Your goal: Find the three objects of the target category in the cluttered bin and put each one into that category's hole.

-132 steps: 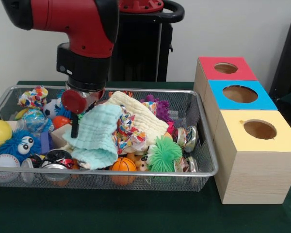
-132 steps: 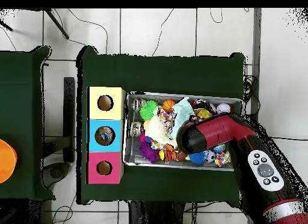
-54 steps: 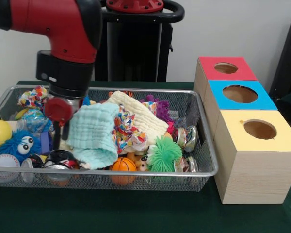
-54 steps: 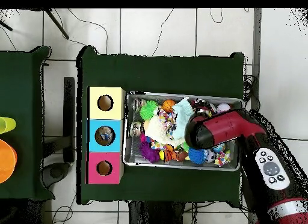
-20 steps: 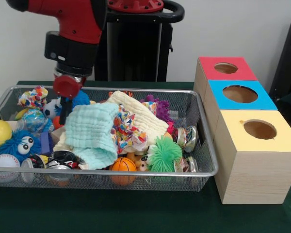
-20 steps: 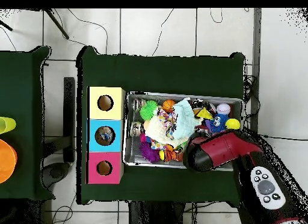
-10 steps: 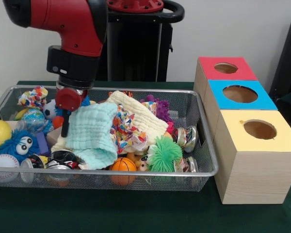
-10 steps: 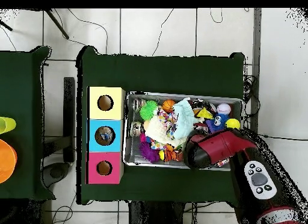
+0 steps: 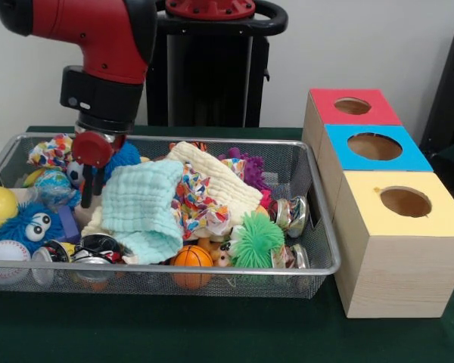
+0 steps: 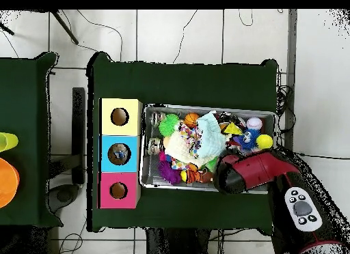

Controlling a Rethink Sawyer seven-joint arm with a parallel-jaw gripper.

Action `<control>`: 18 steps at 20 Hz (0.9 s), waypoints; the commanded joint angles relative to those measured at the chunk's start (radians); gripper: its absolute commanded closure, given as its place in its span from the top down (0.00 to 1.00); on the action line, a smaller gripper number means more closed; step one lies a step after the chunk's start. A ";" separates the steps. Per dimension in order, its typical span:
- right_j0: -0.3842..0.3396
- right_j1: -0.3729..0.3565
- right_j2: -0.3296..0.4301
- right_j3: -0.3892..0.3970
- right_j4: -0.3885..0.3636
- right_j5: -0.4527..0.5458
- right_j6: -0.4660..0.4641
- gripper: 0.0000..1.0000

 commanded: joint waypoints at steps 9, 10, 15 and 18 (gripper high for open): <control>-0.067 0.012 -0.003 -0.007 0.002 -0.014 0.101 1.00; -0.056 0.034 -0.008 -0.030 -0.006 -0.019 0.113 1.00; -0.001 0.075 -0.057 -0.081 -0.027 -0.041 0.174 1.00; 0.020 0.110 -0.069 -0.112 -0.026 -0.053 0.187 1.00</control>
